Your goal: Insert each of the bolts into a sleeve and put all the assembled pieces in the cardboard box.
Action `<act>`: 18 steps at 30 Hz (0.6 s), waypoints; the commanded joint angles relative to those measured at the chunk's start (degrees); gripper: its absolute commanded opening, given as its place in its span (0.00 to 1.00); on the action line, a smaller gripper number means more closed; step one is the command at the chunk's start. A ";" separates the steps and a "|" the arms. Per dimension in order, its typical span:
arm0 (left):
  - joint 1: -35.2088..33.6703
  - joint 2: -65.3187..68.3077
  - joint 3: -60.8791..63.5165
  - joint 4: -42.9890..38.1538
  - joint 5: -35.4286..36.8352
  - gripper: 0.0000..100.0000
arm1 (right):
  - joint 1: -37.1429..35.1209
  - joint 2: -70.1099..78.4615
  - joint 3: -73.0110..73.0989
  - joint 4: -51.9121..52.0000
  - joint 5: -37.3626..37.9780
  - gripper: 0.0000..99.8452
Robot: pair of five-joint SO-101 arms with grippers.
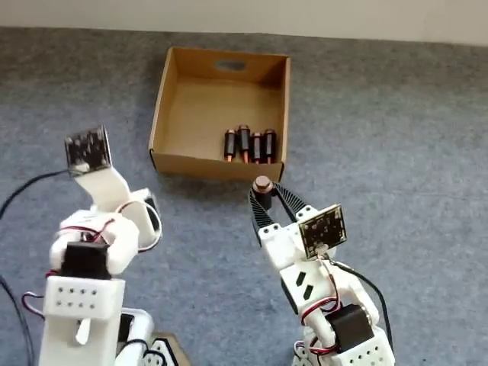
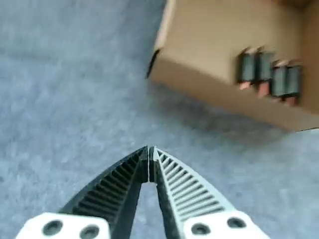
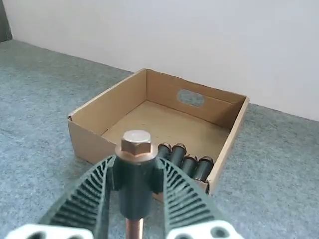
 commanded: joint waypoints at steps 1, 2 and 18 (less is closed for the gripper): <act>-2.86 -0.04 11.56 -9.05 0.00 0.04 | 0.57 -0.75 -0.92 -1.45 -0.62 0.01; -3.12 -0.04 14.02 -10.90 -0.09 0.04 | 0.57 -0.75 -1.01 -1.54 -0.62 0.01; 1.63 -0.04 24.57 -18.99 -28.66 0.04 | 3.03 26.68 -28.62 -14.46 -0.62 0.01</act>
